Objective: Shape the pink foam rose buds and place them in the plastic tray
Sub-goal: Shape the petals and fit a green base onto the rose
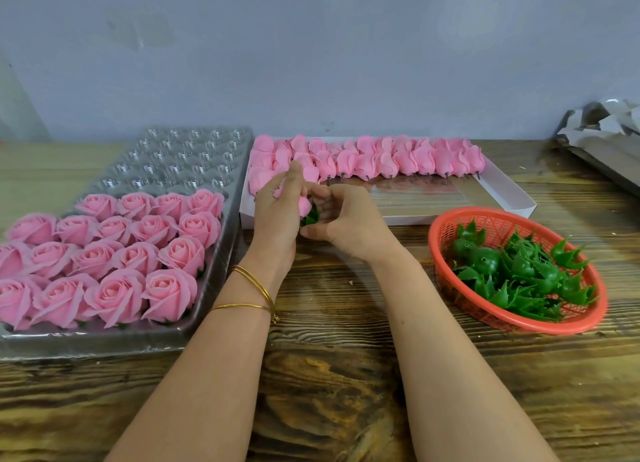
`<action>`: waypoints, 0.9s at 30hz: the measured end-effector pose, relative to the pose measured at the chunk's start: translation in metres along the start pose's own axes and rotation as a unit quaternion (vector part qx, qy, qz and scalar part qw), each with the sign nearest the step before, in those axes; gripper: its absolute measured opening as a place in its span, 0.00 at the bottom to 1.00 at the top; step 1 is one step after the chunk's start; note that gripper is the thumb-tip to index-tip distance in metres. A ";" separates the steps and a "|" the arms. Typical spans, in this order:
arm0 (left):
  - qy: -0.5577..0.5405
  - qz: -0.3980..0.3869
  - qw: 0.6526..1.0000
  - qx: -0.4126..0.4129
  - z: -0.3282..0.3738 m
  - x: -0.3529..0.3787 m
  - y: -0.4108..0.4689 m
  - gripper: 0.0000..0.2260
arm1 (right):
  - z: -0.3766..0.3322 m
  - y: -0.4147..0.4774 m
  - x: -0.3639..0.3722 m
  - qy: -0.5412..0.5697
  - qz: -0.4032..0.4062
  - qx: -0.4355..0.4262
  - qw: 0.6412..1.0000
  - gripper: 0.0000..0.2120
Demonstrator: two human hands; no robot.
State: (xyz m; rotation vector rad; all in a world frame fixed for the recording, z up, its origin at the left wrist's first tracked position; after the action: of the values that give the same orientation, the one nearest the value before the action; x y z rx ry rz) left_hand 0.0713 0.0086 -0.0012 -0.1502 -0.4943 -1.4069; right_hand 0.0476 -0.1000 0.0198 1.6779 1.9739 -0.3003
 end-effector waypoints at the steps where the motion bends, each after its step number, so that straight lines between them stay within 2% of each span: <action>1: 0.002 0.000 1.000 0.007 -0.001 -0.001 0.001 0.21 | 0.000 0.000 0.000 0.001 0.002 -0.001 1.000 0.22; 8: 0.009 -0.009 1.000 0.027 -0.001 0.000 0.001 0.18 | 0.001 0.000 -0.001 0.017 0.010 0.003 1.000 0.21; 11: 0.016 -0.011 0.999 0.031 0.000 0.001 0.001 0.22 | 0.002 0.000 0.000 0.022 0.014 0.010 1.000 0.18; 16: 0.034 -0.014 0.999 0.027 0.000 0.000 -0.001 0.19 | 0.006 0.004 0.001 0.053 0.019 0.036 0.998 0.19; 18: 0.035 -0.015 0.999 0.022 0.001 0.000 -0.001 0.20 | 0.010 0.005 0.003 0.088 0.010 0.047 0.995 0.20; 21: 0.025 -0.009 1.000 0.011 0.003 0.001 -0.002 0.21 | 0.016 0.007 0.005 0.151 -0.007 0.085 0.985 0.15; 25: 0.008 -0.010 1.000 -0.002 0.004 0.000 -0.003 0.21 | 0.018 0.005 0.009 0.322 -0.056 0.128 0.936 0.13; 27: -0.007 -0.012 1.000 -0.011 0.004 0.000 -0.003 0.23 | 0.019 0.004 0.010 0.363 -0.067 0.141 0.919 0.12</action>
State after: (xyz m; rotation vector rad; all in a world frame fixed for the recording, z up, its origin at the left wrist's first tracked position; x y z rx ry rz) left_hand 0.0676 0.0098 0.0019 -0.1722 -0.4943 -1.4362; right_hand 0.0555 -0.0999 -0.0001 2.0365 2.6941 0.0073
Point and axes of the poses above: each hand's wrist, its own y-axis towards the middle knuckle, its own x-axis out of the palm, z = x × y, the point moved 4 cm from there along y, towards the middle knuckle, and after that the axes turned 11 degrees about -y, right-handed, at the moved point
